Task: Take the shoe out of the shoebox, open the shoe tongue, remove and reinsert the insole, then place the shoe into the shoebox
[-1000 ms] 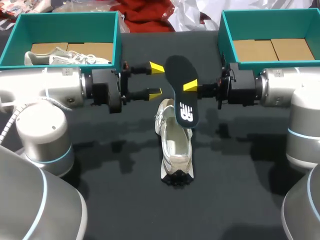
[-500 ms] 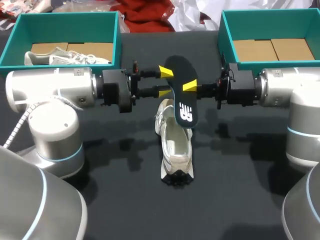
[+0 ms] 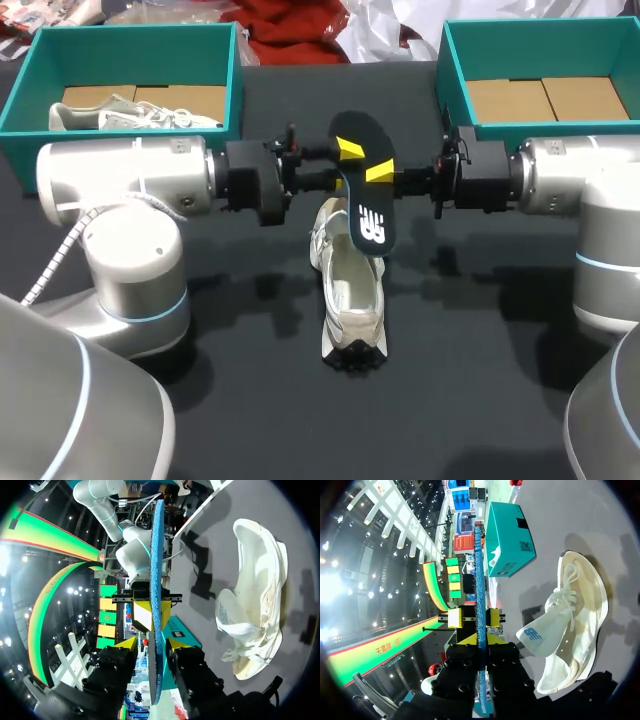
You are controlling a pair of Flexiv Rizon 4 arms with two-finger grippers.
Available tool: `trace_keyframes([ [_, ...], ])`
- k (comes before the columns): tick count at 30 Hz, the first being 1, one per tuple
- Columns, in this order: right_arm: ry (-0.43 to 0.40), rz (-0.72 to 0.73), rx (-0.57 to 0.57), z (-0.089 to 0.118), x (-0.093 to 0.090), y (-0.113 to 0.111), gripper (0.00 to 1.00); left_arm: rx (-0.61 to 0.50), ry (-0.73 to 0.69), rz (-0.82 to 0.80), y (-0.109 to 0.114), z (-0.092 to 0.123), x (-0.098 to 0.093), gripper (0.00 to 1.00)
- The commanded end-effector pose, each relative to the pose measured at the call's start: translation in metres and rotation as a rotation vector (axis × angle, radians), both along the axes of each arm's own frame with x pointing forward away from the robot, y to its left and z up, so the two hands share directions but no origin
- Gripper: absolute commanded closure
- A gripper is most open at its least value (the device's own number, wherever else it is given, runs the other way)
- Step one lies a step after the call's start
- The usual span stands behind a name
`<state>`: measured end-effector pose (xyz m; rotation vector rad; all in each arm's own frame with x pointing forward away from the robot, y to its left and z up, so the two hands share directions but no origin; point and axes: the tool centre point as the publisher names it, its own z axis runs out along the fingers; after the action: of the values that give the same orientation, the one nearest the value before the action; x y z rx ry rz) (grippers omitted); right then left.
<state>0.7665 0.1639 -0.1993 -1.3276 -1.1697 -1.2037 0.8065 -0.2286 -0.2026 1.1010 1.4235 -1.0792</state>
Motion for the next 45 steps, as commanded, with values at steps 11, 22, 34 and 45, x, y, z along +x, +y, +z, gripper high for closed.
trace_keyframes([
  [11,0.001,-0.001,-0.004,0.000,-0.001,0.001,1.00,0.000,-0.013,-0.004,-0.011,-0.007,0.004,0.73],
  [22,0.001,-0.001,-0.004,0.000,-0.001,0.001,1.00,-0.001,-0.016,-0.004,-0.016,-0.009,0.004,0.88],
  [34,0.002,0.026,-0.020,-0.001,-0.001,0.001,0.29,-0.011,-0.034,-0.008,-0.014,-0.010,0.001,1.00],
  [45,-0.103,0.183,-0.103,-0.011,-0.017,-0.040,0.00,-0.006,-0.017,0.000,0.024,-0.006,-0.019,1.00],
])
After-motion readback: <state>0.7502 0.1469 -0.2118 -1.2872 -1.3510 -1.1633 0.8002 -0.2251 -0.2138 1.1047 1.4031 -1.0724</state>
